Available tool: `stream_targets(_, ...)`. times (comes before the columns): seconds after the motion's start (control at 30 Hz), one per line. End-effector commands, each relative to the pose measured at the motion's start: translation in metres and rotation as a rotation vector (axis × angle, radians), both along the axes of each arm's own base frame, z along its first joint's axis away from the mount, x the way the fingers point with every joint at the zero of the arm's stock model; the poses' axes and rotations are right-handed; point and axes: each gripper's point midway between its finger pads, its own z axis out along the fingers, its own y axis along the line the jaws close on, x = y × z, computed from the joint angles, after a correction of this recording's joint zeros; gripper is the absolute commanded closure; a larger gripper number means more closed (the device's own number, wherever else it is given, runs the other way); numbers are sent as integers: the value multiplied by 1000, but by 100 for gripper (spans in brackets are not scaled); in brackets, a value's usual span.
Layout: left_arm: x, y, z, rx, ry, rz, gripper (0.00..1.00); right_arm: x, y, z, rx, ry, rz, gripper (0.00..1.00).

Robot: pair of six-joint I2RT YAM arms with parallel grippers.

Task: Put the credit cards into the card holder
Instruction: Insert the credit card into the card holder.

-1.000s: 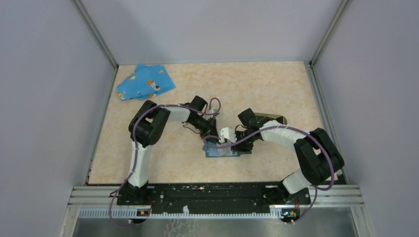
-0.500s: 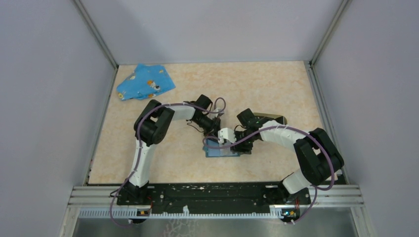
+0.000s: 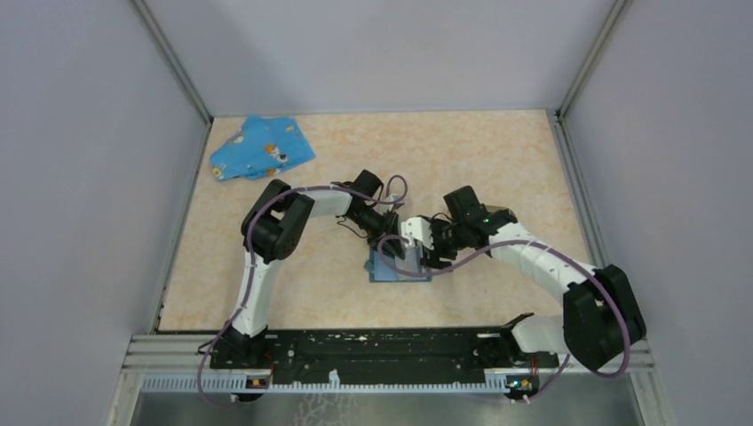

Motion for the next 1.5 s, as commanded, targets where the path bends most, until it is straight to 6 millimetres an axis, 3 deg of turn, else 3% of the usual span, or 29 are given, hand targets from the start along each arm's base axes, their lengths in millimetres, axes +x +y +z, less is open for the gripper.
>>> stream_targets(0.0,-1,21,-68,204,-101,-6,76,-35,31,46,230,-20,284,28)
stream_targets(0.1,-1,22,-68,201,-105,-10,76,-63,46,62,323,-43,512,20)
stream_targets(0.17,-1,23,-67,199,-108,-11,75,-61,57,64,320,-55,552,19)
stream_targets(0.37,-1,22,-67,194,-108,-10,74,-14,98,37,220,-53,396,63)
stream_targets(0.47,-1,21,-68,190,-108,-12,74,-9,108,25,167,-76,369,85)
stream_targets(0.57,0,20,-68,185,-106,-12,73,-5,115,15,126,-146,338,100)
stream_targets(0.73,1,19,-66,178,-108,-9,73,3,121,-4,30,-193,285,100)
stream_targets(1.1,2,18,-66,173,-109,-8,71,4,95,-37,-152,-212,334,100)
stream_targets(1.47,1,17,-68,168,-100,-10,66,-1,68,-39,-271,-221,390,100)
